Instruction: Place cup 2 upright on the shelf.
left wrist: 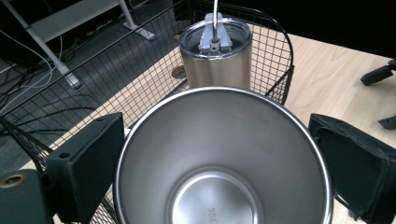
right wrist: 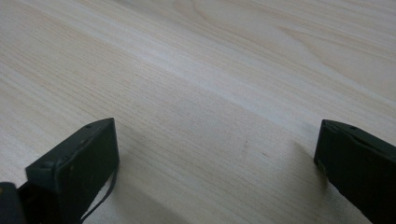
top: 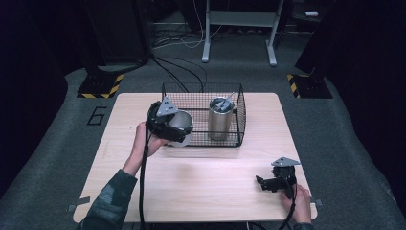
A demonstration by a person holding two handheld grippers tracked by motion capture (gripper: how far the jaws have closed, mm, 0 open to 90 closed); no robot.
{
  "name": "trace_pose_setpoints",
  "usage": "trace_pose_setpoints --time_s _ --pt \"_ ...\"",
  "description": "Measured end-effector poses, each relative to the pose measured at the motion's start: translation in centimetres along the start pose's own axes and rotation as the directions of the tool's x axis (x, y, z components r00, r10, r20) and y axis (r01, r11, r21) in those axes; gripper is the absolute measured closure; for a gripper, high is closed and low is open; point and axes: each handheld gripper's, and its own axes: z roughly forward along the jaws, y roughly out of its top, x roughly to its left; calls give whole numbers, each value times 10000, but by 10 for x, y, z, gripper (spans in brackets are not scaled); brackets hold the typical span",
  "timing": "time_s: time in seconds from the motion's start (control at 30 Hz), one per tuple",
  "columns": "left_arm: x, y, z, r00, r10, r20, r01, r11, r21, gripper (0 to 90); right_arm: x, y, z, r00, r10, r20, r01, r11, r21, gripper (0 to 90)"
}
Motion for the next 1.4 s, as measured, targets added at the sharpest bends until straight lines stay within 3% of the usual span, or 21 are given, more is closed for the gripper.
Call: trace_pose_setpoints --time_s 0.2,0.23,0.47,0.73,1.4 --pt "9 5 6 9990 -451 0 451 9987 -225 67 0 0 0 10000 0 -3 0 10000 2 0" --pt "11 7 7 9994 -339 -85 338 9992 -217 67 0 0 0 10000 -2 -2 2 10000 1 0" --pt "18 12 15 9981 -609 -77 607 9980 -195 67 0 0 0 10000 -5 -1 5 10000 0 0" --pt "28 18 25 9980 -579 -243 577 9983 -108 67 0 0 0 10000 1 -4 -1 10000 1 0" --pt "48 23 53 9920 -1107 -612 1111 9938 30 67 0 0 0 10000 -22 -16 22 10000 -4 0"
